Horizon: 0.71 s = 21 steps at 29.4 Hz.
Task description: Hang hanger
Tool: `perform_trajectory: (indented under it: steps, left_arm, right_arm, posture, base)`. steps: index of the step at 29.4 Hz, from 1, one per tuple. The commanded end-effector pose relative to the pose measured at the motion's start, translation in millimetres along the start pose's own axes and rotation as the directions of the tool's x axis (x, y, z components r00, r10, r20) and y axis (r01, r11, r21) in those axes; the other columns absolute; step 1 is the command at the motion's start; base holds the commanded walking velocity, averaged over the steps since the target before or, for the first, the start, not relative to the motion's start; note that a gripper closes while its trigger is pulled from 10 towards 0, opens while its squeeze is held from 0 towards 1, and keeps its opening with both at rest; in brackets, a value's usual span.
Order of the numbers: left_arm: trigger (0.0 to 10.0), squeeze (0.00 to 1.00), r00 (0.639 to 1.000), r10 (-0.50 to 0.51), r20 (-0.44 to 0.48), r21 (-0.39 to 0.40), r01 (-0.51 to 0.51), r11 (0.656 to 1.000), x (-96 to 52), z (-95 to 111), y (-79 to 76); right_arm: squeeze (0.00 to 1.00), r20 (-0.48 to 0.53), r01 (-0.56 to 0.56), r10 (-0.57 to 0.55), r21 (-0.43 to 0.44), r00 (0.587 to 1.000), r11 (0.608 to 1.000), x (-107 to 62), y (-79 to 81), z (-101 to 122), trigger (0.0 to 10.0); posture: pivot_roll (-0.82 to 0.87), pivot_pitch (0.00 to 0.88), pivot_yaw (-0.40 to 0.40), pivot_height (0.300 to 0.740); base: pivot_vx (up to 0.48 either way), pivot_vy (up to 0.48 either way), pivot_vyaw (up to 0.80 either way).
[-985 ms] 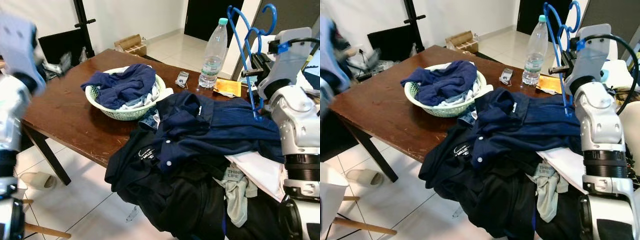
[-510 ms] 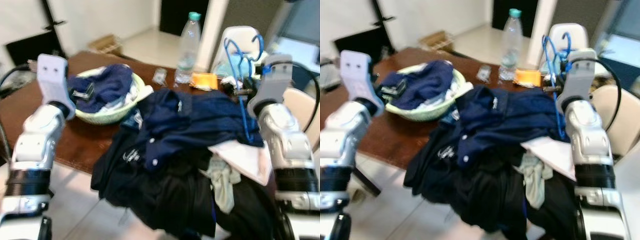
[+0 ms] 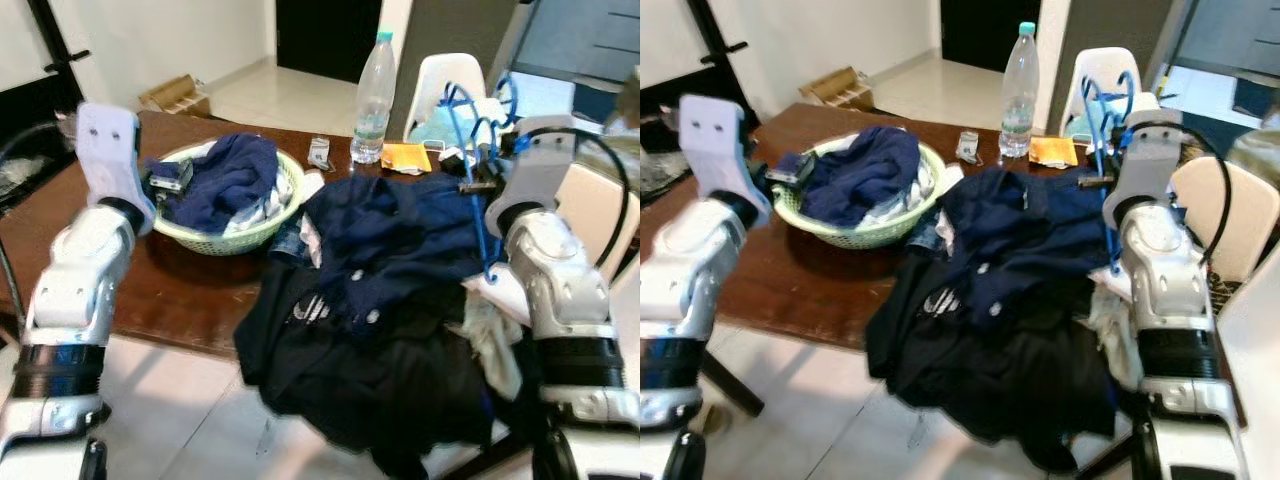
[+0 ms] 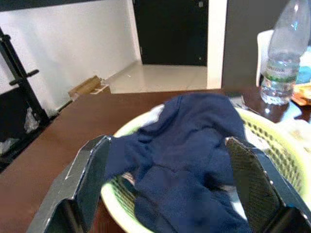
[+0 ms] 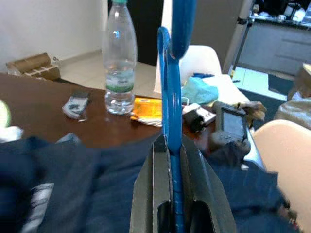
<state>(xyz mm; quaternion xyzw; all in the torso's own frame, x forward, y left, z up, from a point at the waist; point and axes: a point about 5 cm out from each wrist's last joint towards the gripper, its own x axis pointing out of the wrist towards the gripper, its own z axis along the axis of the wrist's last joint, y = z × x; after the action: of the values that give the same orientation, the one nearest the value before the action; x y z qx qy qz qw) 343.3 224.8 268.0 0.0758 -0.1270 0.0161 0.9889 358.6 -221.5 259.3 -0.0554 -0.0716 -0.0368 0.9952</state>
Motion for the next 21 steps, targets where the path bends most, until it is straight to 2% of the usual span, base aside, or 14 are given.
perform_trajectory:
  steps: [1, 10, 21]
  left_arm:
    - [10.0, 0.00, 1.000, -0.002, -0.003, -0.005, 0.002, 1.000, 1.2, 0.4, -2.8]
    - [10.0, 0.00, 1.000, 0.013, 0.019, -0.031, -0.012, 0.999, 3.7, 5.2, 0.2]
    - [10.0, 0.00, 0.999, 0.011, 0.033, -0.050, -0.010, 0.999, 3.8, 8.7, 1.8]
  right_arm:
    - [0.00, -0.009, 0.010, -0.010, 0.001, 1.000, 1.000, -1.6, -2.7, -0.9, 10.0]
    - [0.00, -0.004, 0.011, -0.011, 0.004, 1.000, 1.000, -2.2, -2.2, 0.9, 10.0]
    - [0.00, -0.003, 0.001, -0.001, 0.006, 1.000, 1.000, -2.0, -0.2, 2.4, 10.0]
  posture:
    - [0.12, 0.050, -0.011, 0.740]
    - [0.12, 0.052, -0.012, 0.740]
    - [0.12, 0.059, -0.012, 0.740]
  base:
    - [0.000, 0.244, 0.00]
    - [0.000, 0.054, 0.00]
    - [0.420, 0.000, 0.00]
